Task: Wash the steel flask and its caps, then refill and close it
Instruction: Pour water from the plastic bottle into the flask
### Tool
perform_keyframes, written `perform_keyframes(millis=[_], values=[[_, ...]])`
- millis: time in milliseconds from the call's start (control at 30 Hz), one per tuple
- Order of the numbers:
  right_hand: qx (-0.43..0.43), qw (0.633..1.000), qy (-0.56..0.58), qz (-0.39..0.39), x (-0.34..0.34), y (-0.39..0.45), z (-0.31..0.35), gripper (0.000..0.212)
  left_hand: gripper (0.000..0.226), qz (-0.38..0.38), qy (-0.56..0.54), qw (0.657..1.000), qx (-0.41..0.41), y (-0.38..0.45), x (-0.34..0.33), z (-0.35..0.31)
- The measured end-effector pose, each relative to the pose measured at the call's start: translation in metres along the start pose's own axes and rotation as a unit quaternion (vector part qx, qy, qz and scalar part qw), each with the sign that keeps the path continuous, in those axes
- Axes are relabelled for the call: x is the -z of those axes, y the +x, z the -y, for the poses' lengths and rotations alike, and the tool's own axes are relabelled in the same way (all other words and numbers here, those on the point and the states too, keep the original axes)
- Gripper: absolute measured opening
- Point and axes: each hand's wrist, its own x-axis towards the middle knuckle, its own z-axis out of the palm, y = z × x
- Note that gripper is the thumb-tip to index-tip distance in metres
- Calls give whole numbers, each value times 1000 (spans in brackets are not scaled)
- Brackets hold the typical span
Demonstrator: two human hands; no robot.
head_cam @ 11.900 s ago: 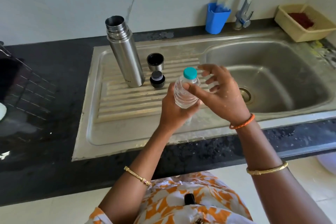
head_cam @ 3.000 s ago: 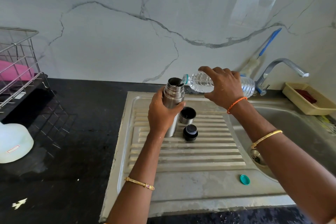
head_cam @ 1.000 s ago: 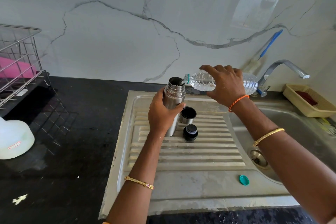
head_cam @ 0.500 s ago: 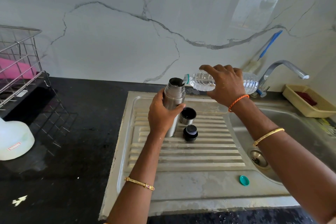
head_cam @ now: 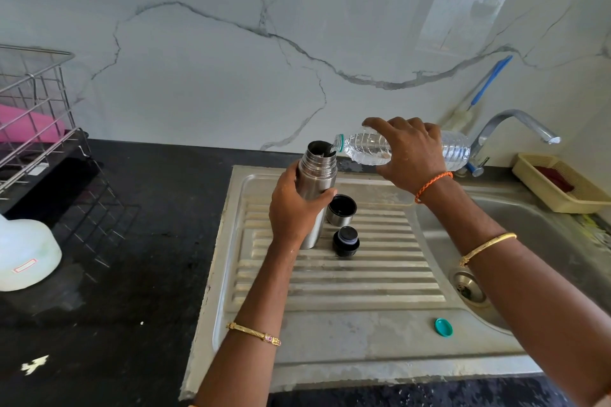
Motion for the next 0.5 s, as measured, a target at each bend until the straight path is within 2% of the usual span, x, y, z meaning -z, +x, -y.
perform_keyframes(millis=[500], values=[[1, 1000, -3, -13, 3, -1, 0, 69, 63, -5, 1, 1000, 6, -1, 0, -1]])
